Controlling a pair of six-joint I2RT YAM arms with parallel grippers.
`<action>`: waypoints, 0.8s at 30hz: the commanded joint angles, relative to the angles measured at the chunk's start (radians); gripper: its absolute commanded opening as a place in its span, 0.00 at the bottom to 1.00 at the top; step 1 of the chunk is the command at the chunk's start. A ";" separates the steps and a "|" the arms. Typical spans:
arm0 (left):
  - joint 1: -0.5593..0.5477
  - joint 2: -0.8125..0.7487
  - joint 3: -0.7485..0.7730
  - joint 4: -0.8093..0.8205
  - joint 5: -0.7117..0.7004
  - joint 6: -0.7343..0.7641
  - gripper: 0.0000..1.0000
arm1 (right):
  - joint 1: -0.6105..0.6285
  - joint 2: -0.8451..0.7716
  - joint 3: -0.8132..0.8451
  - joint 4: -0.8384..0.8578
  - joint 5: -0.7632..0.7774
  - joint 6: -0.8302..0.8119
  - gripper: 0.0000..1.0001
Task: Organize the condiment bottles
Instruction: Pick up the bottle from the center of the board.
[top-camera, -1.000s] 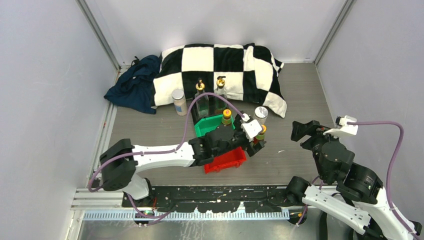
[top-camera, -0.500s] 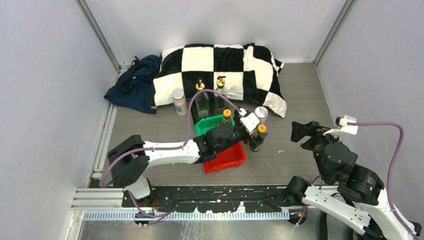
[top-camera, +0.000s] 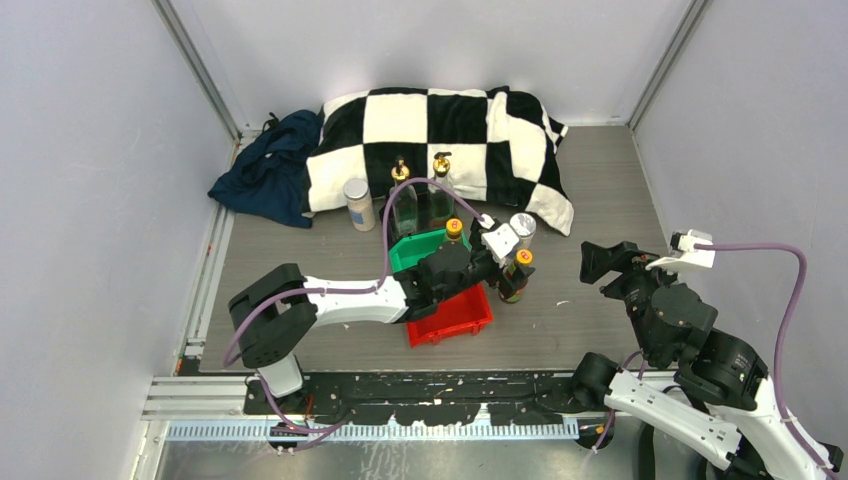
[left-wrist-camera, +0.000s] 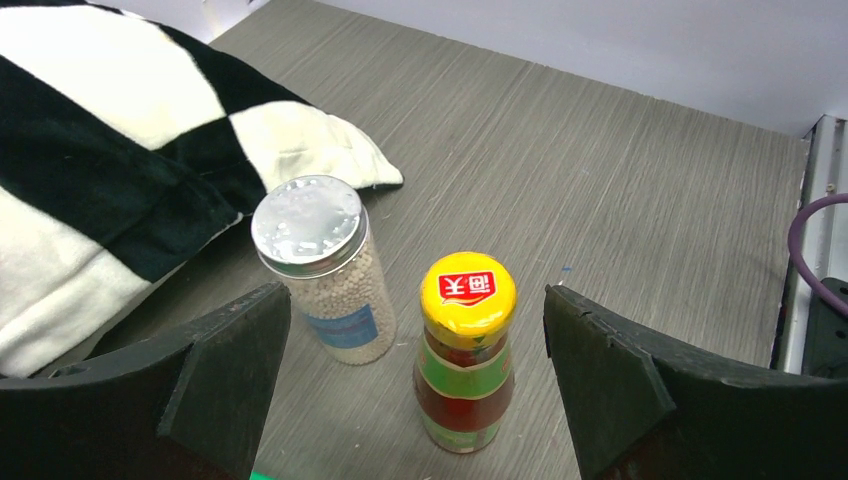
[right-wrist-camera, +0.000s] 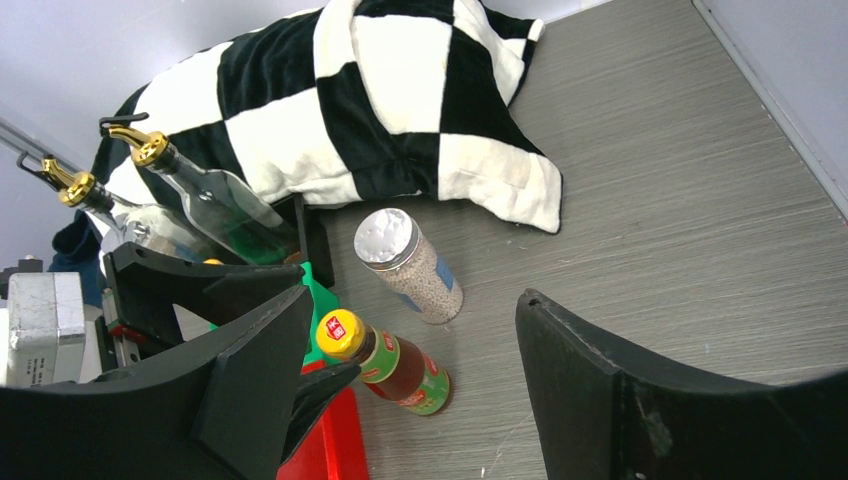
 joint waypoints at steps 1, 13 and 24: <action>0.009 0.019 0.025 0.094 0.024 -0.032 0.97 | 0.000 0.016 0.003 0.046 -0.004 -0.013 0.80; 0.019 0.057 0.036 0.126 0.041 -0.053 0.93 | 0.000 0.022 -0.012 0.051 -0.013 -0.005 0.80; 0.020 0.094 0.094 0.106 0.081 -0.059 0.63 | 0.000 0.022 -0.009 0.047 -0.016 0.001 0.80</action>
